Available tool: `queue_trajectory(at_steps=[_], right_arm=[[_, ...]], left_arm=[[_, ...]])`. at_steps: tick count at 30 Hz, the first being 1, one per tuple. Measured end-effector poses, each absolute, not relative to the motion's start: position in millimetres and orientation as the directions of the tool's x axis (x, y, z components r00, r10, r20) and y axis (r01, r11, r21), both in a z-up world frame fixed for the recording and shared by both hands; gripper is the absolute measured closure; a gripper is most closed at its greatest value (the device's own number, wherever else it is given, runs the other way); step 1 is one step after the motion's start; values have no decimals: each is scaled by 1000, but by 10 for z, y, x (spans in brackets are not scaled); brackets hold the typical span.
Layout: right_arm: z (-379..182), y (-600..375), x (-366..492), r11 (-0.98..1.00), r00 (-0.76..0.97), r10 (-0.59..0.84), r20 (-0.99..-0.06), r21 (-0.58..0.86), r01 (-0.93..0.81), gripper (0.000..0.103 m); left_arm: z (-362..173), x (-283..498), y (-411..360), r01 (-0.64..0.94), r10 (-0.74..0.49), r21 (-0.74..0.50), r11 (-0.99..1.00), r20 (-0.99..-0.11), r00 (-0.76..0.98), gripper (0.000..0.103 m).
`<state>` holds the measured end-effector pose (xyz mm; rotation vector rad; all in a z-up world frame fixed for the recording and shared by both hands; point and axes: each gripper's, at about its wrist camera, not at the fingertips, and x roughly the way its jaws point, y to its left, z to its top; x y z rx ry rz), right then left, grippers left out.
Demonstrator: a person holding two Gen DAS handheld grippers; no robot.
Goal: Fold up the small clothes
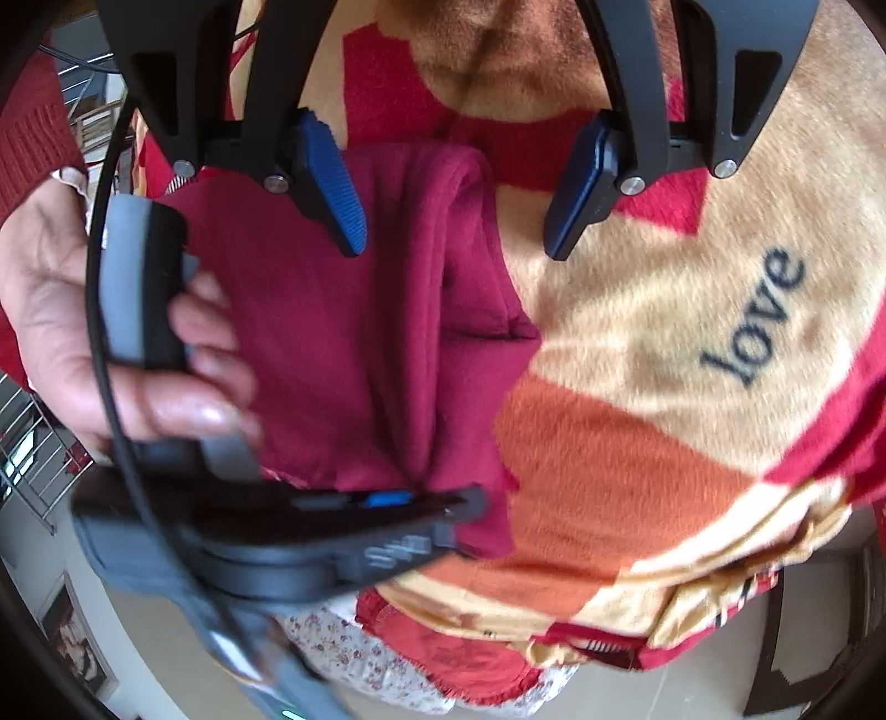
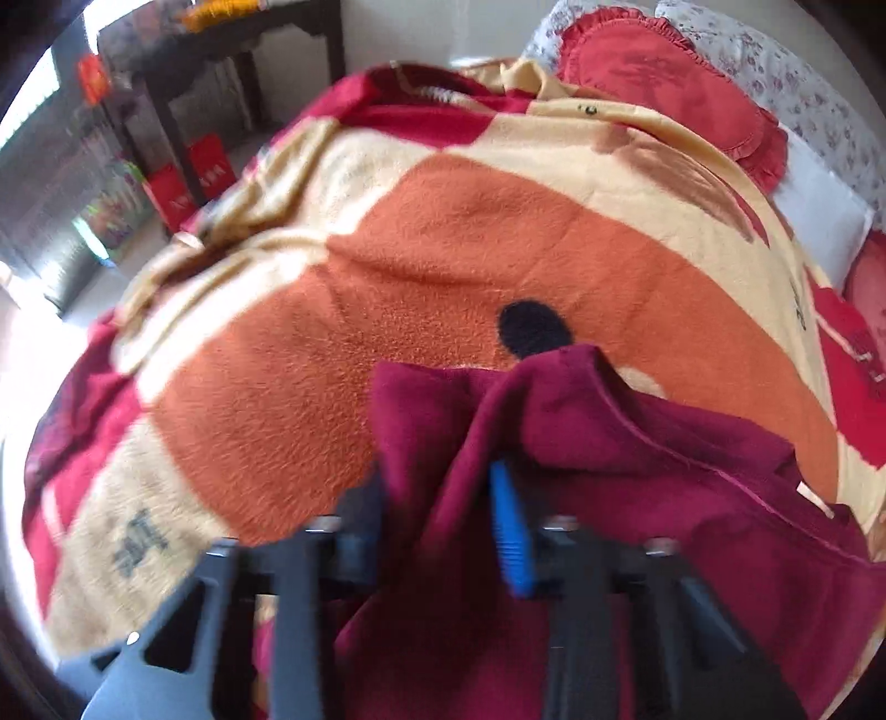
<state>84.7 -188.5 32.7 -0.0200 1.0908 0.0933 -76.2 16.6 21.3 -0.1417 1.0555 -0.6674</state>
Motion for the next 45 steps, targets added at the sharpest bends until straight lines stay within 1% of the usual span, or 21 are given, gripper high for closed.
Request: queue_trajectory(at_steps=[2,5,7,9,11,12,14,15,16,18,19,20,24,28,32,33,35,39,40,43,45], right_arm=[[443,-2062,750,990,477,140,-868,121,-70,103],[592,-2298,599,969,509,229,-830,242,-41,103],[651,-2372,531,959,522,258,-813,283,-34,103],[696,-2437,466,948,531,284,-799,318,-28,103],[717,-2482,429,941,534,297,-792,336,-25,103],[723,-2490,412,941,535,299,-790,338,-25,103],[727,-2513,382,936,532,309,-788,350,-25,103],[724,-2545,390,933,533,315,-786,359,-23,103],[735,-2576,384,927,534,325,-781,374,-17,101],[761,-2649,368,913,543,350,-764,408,-14,86],[770,-2668,377,911,547,350,-760,413,-9,64],[784,-2684,387,913,550,338,-764,408,5,48],[783,-2638,490,916,530,326,-782,399,25,46],[677,-2368,707,940,452,308,-837,340,-12,46],[461,-2069,879,971,365,237,-901,229,-65,47],[389,-2000,912,982,345,188,-920,171,-79,51],[324,-1977,901,993,353,114,-929,93,-77,77],[371,-2131,753,990,417,144,-897,136,-49,92],[390,-2164,718,989,427,150,-892,143,-48,94],[470,-2251,623,985,451,170,-877,168,-43,97],[520,-2271,575,984,462,173,-870,170,-49,97]], left_arm=[[282,-732,155,450,-569,-401,798,-748,342,33],[358,-660,104,450,-581,-408,795,-726,369,31],[339,-607,11,452,-578,-405,795,-731,363,29],[305,-566,-112,448,-569,-404,798,-751,336,33],[247,-525,-200,452,-580,-424,784,-760,293,65],[247,-535,-225,456,-587,-431,779,-757,286,66],[297,-578,-243,466,-597,-431,773,-743,303,76],[333,-613,-256,474,-602,-430,768,-736,309,77],[366,-653,-258,483,-609,-429,763,-727,316,80],[426,-709,-269,500,-617,-421,757,-713,334,82],[454,-731,-274,505,-616,-414,757,-710,341,82],[487,-779,-275,508,-615,-411,757,-710,342,82],[534,-758,-345,508,-619,-415,754,-708,340,82],[544,-726,-398,507,-615,-411,757,-711,341,82],[502,-723,-393,492,-591,-397,775,-731,341,82],[499,-722,-389,487,-585,-394,779,-736,341,82],[486,-705,-383,478,-571,-384,790,-745,345,82],[454,-703,-400,473,-559,-376,797,-756,341,81],[444,-711,-418,472,-553,-370,800,-760,341,78],[430,-743,-446,475,-546,-362,802,-766,339,57],[410,-755,-445,468,-535,-353,810,-772,344,53]])
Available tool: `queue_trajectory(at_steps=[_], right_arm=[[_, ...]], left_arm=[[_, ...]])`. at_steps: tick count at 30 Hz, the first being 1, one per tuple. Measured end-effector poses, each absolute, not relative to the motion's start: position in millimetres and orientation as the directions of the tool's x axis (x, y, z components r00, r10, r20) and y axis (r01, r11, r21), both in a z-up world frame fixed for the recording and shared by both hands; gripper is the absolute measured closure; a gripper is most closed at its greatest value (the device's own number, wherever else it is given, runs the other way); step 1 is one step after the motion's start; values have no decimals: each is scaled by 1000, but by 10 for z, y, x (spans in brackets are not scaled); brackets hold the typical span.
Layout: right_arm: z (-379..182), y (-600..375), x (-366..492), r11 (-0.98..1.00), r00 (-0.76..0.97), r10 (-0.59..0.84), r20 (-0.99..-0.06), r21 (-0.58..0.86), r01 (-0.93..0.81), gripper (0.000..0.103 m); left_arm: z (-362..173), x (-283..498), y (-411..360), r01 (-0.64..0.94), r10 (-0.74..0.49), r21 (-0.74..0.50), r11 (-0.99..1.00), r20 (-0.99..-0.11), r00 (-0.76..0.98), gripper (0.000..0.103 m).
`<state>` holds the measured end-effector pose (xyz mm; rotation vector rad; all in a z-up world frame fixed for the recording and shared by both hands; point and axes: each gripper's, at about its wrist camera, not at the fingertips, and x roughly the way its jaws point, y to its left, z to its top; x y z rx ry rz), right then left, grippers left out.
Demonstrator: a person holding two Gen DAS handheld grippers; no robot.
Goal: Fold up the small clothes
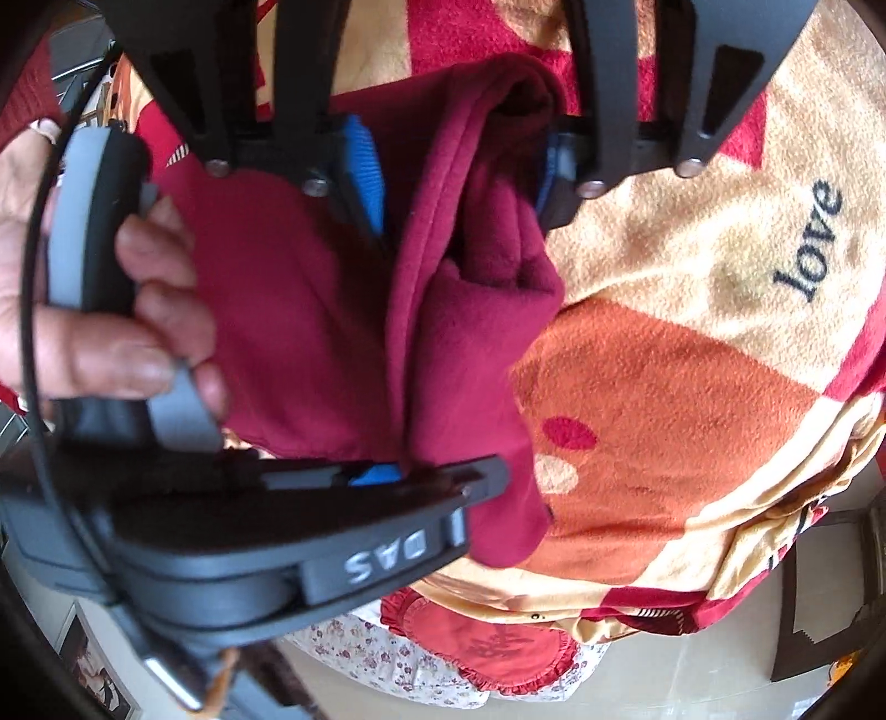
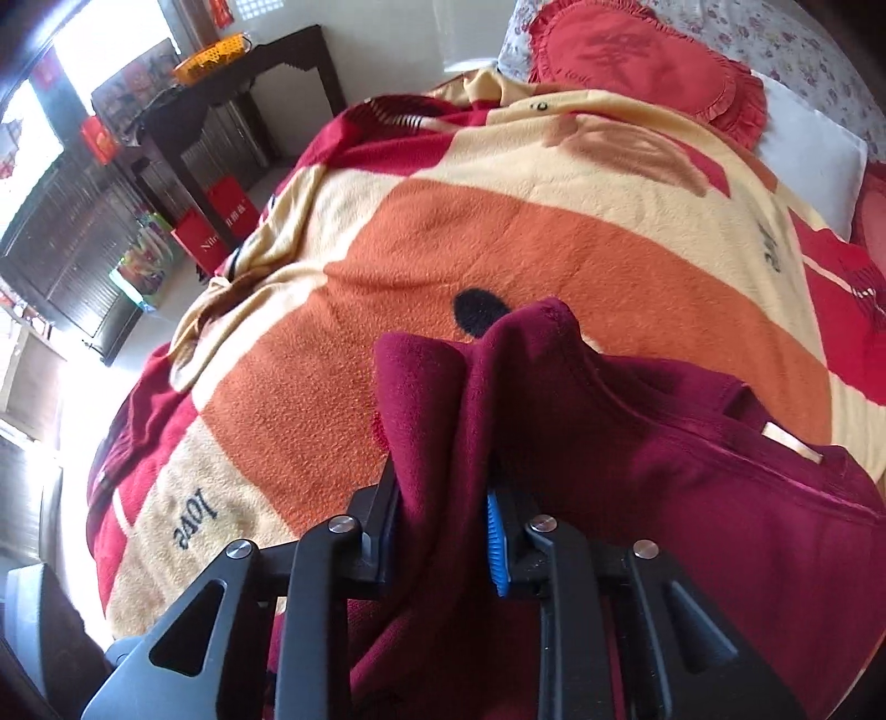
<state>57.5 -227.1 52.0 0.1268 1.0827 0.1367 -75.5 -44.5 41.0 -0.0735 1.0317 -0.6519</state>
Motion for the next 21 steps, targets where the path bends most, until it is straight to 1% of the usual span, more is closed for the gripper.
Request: queue_trajectory(at_steps=[9,11,14,17,21], right_arm=[[614,-2364,487,981,489,186,-852,191,-41,98],[630,-2380,466,979,494,192,-848,198,-42,98],[642,-2403,437,978,499,198,-844,206,-41,98],[658,-2430,395,977,504,200,-840,209,-40,98],[704,-2463,343,977,513,205,-833,210,-49,98]], left_arm=[[353,-737,-488,447,-470,-294,845,-807,358,54],[345,-738,-513,450,-454,-273,850,-812,366,65],[341,-768,-532,454,-457,-277,847,-815,357,76],[371,-823,-555,458,-460,-277,845,-814,356,83],[462,-880,-595,472,-459,-263,841,-810,366,86]])
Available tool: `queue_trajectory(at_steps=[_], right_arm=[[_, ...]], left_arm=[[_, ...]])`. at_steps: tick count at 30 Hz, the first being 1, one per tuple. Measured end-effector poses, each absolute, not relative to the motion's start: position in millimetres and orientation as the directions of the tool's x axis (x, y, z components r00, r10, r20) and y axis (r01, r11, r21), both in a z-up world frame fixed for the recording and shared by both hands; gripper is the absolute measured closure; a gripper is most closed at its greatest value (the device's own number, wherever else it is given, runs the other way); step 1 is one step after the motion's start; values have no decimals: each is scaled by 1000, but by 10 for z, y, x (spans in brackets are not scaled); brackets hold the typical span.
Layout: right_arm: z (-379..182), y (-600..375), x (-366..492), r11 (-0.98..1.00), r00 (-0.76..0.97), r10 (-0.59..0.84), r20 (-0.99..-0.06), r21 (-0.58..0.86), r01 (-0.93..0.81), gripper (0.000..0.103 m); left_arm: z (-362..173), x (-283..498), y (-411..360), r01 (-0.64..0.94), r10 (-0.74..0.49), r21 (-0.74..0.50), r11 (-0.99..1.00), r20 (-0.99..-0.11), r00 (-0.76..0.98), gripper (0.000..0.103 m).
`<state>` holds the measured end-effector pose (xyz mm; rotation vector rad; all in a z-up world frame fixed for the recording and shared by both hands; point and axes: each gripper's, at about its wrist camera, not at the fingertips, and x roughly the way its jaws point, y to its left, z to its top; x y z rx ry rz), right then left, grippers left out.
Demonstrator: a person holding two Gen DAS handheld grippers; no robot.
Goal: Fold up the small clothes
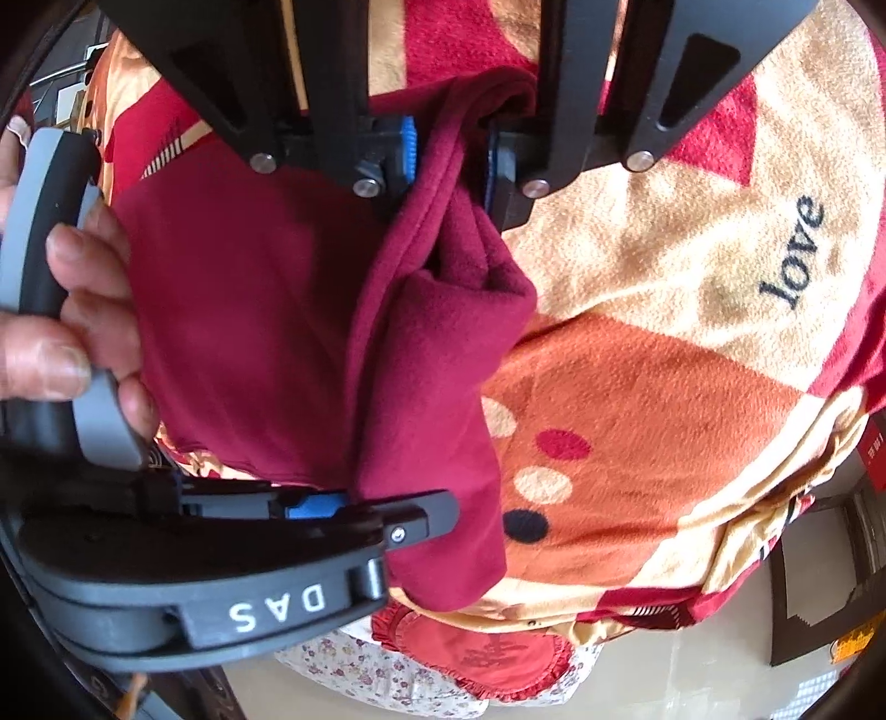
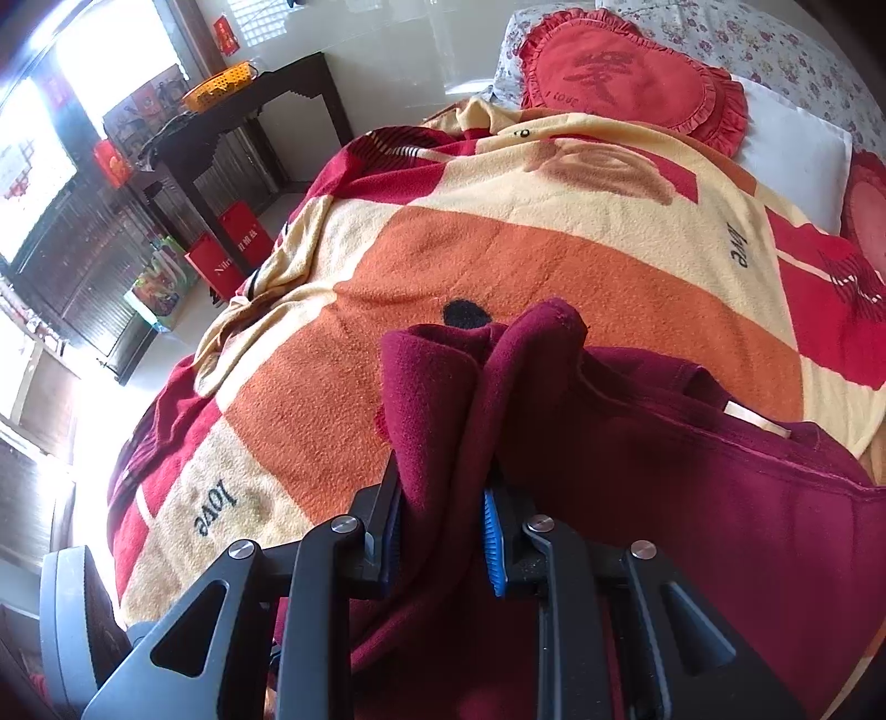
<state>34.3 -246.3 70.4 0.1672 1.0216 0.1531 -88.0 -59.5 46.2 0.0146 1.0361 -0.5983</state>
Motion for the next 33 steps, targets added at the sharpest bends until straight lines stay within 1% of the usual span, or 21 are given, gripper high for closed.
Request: queue_trajectory(at_steps=[4,8,14,18,24,27,28,29,31,33], right_arm=[[811,-2522,275,977,528,204,-824,204,-59,99],[984,-2671,172,977,551,203,-809,203,-63,100],[1300,-3102,-121,985,584,162,-795,165,-49,101],[1410,-3491,-371,991,599,112,-793,131,-11,102],[1336,-4154,-714,988,598,25,-801,110,107,103],[1231,-4460,-830,979,590,-14,-807,110,174,103],[1181,-4534,-860,977,583,-31,-812,99,190,103],[1095,-4614,-896,974,572,-56,-818,80,210,103],[949,-4711,-953,967,551,-117,-826,31,252,103],[712,-4874,-1015,946,499,-203,-843,-38,321,103]], left_arm=[[618,-962,-636,488,-472,-264,832,-799,373,88],[887,-1068,-782,534,-512,-272,800,-774,373,88],[1206,-1294,-1282,630,-583,-282,724,-738,340,88],[1270,-1451,-1720,683,-611,-276,676,-727,312,88],[1200,-1630,-2396,733,-637,-286,617,-728,253,88],[1118,-1748,-2646,751,-635,-284,596,-739,225,84],[1088,-1789,-2696,757,-633,-294,584,-749,198,79],[1071,-1814,-2702,759,-631,-303,576,-755,178,70],[1078,-1871,-2646,771,-648,-328,546,-749,140,63],[1137,-1926,-2529,792,-646,-295,534,-747,157,62]])
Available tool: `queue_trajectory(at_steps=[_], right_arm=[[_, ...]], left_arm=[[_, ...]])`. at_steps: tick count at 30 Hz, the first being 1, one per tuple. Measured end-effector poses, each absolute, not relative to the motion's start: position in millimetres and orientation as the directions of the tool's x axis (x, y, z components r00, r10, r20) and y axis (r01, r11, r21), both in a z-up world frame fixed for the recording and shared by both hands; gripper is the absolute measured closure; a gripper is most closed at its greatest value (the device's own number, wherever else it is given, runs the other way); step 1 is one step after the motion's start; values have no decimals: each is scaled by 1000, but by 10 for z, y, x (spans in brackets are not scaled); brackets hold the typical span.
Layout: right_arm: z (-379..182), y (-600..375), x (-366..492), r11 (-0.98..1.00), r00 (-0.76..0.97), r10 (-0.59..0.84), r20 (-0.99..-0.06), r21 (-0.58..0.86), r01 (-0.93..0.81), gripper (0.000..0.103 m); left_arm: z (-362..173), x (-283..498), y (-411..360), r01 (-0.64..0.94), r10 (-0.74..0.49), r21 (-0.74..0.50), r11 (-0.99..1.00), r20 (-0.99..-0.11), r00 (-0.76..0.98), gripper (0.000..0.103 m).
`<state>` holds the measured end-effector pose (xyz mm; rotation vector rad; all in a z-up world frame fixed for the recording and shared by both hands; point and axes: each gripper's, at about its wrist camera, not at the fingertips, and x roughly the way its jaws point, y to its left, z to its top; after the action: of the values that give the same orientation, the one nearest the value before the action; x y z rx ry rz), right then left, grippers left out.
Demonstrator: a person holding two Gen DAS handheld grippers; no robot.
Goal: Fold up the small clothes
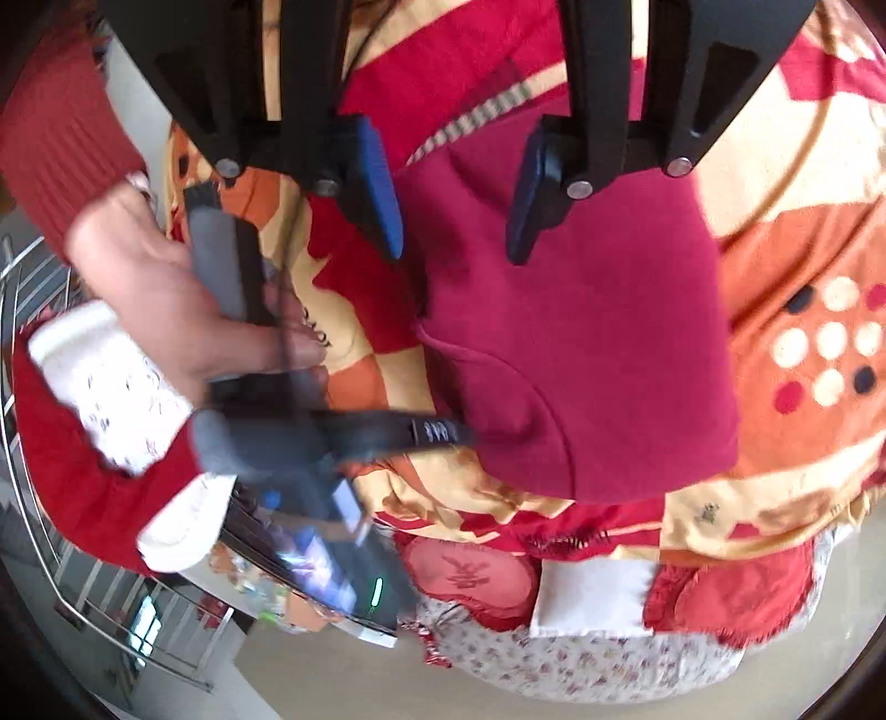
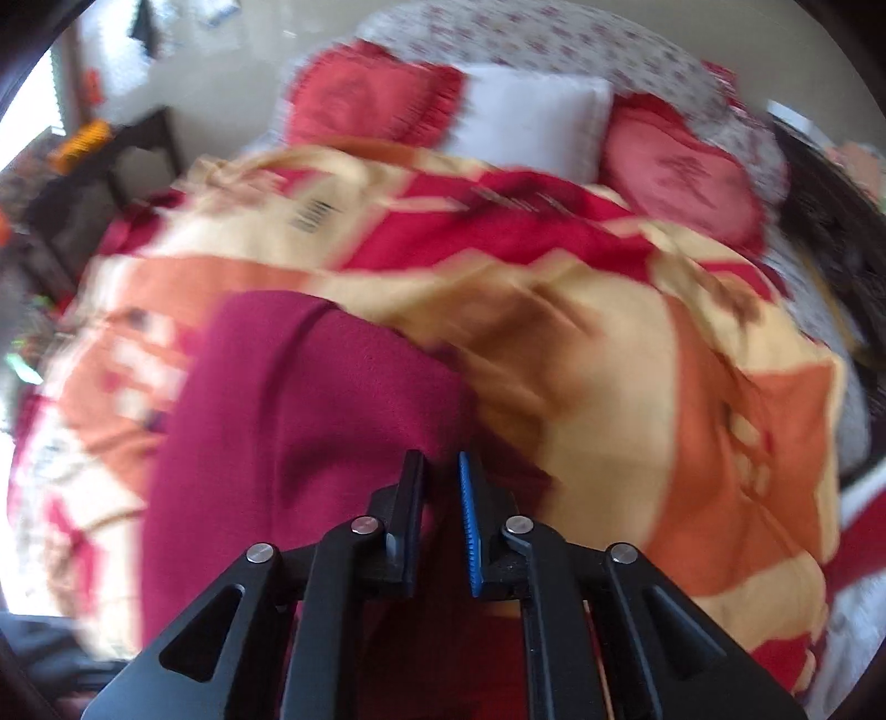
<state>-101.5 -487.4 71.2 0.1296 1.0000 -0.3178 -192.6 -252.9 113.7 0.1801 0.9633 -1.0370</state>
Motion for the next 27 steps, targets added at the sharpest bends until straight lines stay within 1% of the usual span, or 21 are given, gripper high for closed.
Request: queue_trajectory(at_steps=[1,2,4,5,6,7,8,10,11,14,16,18,19,20,21,22,23,25,27], right_arm=[[646,-4933,-1040,937,483,-225,-846,-51,347,103],[569,-5021,-1097,924,466,-234,-854,-47,378,103],[589,-5099,-1253,917,515,-162,-842,64,394,103],[657,-5135,-1378,904,563,-97,-820,163,394,103],[705,-5150,-1461,893,595,-49,-802,232,385,102],[772,-5146,-1581,872,639,18,-769,324,366,86],[818,-5120,-1666,854,669,64,-741,387,347,76],[879,-5016,-1742,833,699,138,-701,464,301,70],[870,-4934,-1766,826,694,183,-696,491,275,66],[728,-4724,-1679,821,644,245,-725,508,259,65],[600,-4661,-1612,816,618,262,-741,512,269,65],[450,-4615,-1523,808,598,250,-761,505,305,65],[392,-4598,-1506,807,595,238,-767,497,318,67],[362,-4590,-1491,807,593,226,-773,489,330,83],[363,-4588,-1493,810,598,220,-770,486,328,93],[427,-4560,-1529,826,616,198,-763,468,315,98],[482,-4533,-1576,841,631,177,-755,449,301,102],[665,-4480,-1704,881,656,117,-745,383,279,103],[736,-4477,-1820,893,647,62,-760,332,304,103]], left_arm=[[1183,-1933,-2428,802,-644,-268,534,-743,181,61],[1210,-1921,-2350,803,-645,-256,538,-738,197,58],[1231,-1828,-2165,788,-630,-231,571,-739,240,55],[1220,-1803,-2109,780,-621,-221,585,-741,255,55],[1191,-1738,-2029,767,-603,-204,609,-747,280,55],[1151,-1684,-1971,752,-584,-192,631,-755,297,55],[1114,-1651,-1922,739,-571,-191,646,-764,301,55],[995,-1561,-1866,712,-548,-202,672,-783,295,55],[927,-1535,-1852,702,-537,-204,682,-791,292,55],[805,-1558,-1843,701,-513,-186,688,-808,289,55],[742,-1595,-1882,702,-505,-185,687,-816,280,55],[730,-1607,-1888,702,-501,-181,689,-819,281,55],[737,-1599,-1902,700,-500,-179,691,-818,284,55],[764,-1591,-1902,697,-504,-183,693,-815,287,55],[795,-1588,-1903,695,-510,-187,694,-810,290,55],[836,-1580,-1905,694,-516,-190,694,-804,296,55],[868,-1573,-1910,694,-520,-189,694,-799,303,52],[900,-1552,-1925,691,-528,-189,698,-787,318,46],[876,-1532,-1974,688,-527,-192,700,-789,317,44]])
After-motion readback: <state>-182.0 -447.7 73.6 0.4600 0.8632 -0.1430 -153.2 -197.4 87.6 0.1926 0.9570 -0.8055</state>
